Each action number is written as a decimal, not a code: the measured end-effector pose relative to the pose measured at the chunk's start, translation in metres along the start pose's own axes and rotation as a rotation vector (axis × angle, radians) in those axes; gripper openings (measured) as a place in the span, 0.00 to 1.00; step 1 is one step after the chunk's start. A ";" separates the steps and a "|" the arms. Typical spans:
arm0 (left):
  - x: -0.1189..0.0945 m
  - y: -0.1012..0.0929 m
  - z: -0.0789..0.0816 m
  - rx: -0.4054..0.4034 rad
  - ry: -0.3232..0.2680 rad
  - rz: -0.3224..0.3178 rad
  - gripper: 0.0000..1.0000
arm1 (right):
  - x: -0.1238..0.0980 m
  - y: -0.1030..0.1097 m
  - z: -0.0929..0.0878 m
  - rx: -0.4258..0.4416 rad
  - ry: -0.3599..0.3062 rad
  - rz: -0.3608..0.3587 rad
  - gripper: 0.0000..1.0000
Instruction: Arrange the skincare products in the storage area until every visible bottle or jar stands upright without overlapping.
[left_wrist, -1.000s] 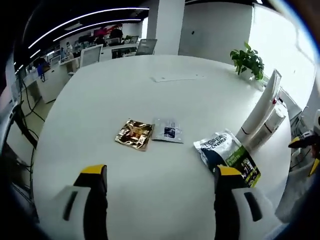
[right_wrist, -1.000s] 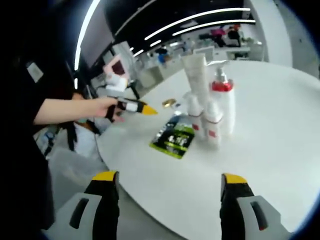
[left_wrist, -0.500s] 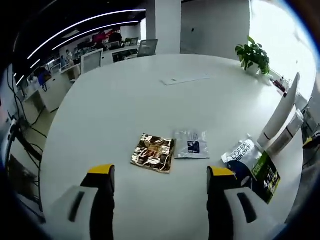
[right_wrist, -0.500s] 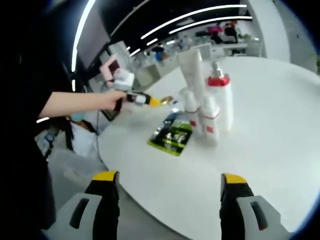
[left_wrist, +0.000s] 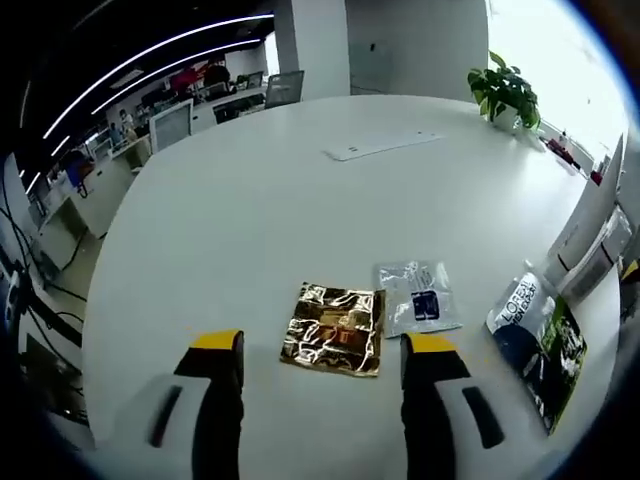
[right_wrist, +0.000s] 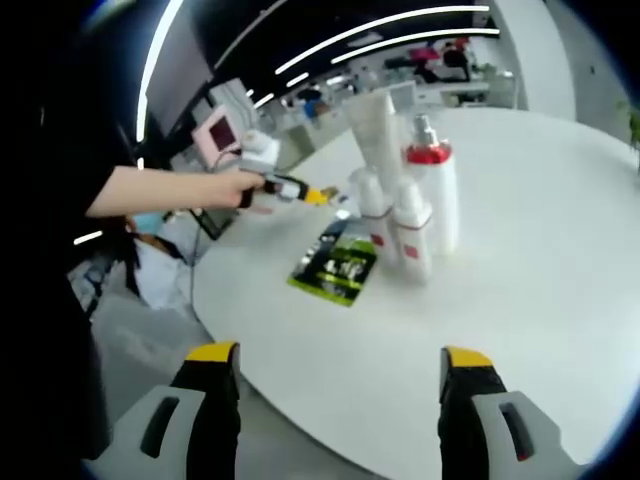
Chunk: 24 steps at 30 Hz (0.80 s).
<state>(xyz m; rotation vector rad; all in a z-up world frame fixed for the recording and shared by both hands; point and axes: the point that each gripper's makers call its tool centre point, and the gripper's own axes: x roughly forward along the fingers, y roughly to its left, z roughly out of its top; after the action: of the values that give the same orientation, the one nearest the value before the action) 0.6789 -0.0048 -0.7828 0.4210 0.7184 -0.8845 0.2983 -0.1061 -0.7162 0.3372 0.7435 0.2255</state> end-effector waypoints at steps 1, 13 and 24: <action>0.002 0.000 -0.001 0.001 0.007 -0.002 0.56 | 0.000 0.000 0.000 0.002 0.000 -0.001 0.84; 0.006 -0.007 0.003 -0.017 -0.011 -0.050 0.40 | 0.000 -0.003 -0.002 0.005 0.010 -0.012 0.83; 0.007 -0.008 0.006 -0.007 -0.020 -0.047 0.35 | 0.000 -0.003 -0.002 0.002 0.014 -0.014 0.83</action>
<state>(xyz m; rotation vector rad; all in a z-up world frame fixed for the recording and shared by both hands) 0.6774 -0.0168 -0.7839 0.3895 0.7151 -0.9289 0.2974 -0.1081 -0.7190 0.3325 0.7596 0.2143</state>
